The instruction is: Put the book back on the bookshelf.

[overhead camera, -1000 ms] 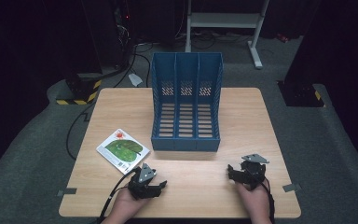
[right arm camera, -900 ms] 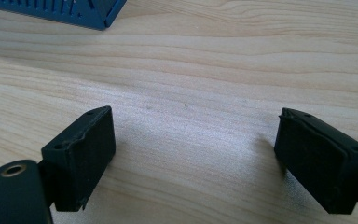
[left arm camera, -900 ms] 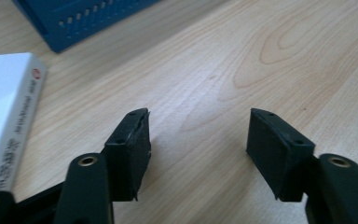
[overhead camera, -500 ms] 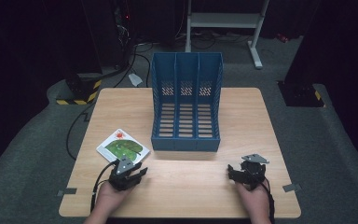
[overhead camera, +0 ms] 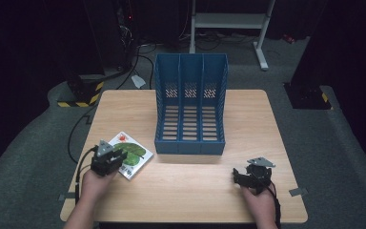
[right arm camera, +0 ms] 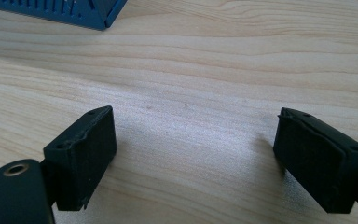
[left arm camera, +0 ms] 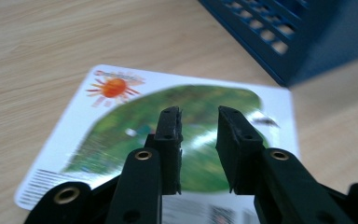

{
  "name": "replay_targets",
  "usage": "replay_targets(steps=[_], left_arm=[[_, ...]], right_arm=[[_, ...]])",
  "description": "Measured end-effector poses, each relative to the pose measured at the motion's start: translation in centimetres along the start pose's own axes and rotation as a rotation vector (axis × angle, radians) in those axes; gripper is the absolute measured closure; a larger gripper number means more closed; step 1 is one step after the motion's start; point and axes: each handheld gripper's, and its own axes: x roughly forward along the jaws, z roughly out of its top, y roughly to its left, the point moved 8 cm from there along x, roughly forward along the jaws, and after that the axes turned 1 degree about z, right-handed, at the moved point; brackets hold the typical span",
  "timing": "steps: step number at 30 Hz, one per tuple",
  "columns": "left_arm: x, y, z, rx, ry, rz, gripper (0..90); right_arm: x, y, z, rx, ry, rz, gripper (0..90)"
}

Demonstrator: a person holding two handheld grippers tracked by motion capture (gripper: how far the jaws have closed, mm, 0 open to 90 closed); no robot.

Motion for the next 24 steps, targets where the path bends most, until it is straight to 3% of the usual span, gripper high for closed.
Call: replay_targets(steps=[4,13,19,22,24], left_arm=[[1.2,2.4,0.3,-0.022,0.006,0.025,64.3],[3.9,5.9,-0.8,-0.079,0.062,0.068,54.3],[4.6,7.2,-1.1,-0.119,0.061,0.086,44.1],[4.6,7.5,-1.3,-0.145,0.061,0.068,39.8],[4.7,7.4,-1.3,-0.15,0.056,0.054,41.6]], right_arm=[[0.0,0.0,0.0,0.0,0.0,0.0,12.7],[0.0,0.0,0.0,-0.001,0.0,-0.001,12.8],[0.0,0.0,0.0,-0.003,-0.003,-0.003,13.0],[0.0,0.0,0.0,-0.004,-0.003,-0.004,13.1],[0.0,0.0,0.0,-0.006,-0.004,-0.004,13.1]])
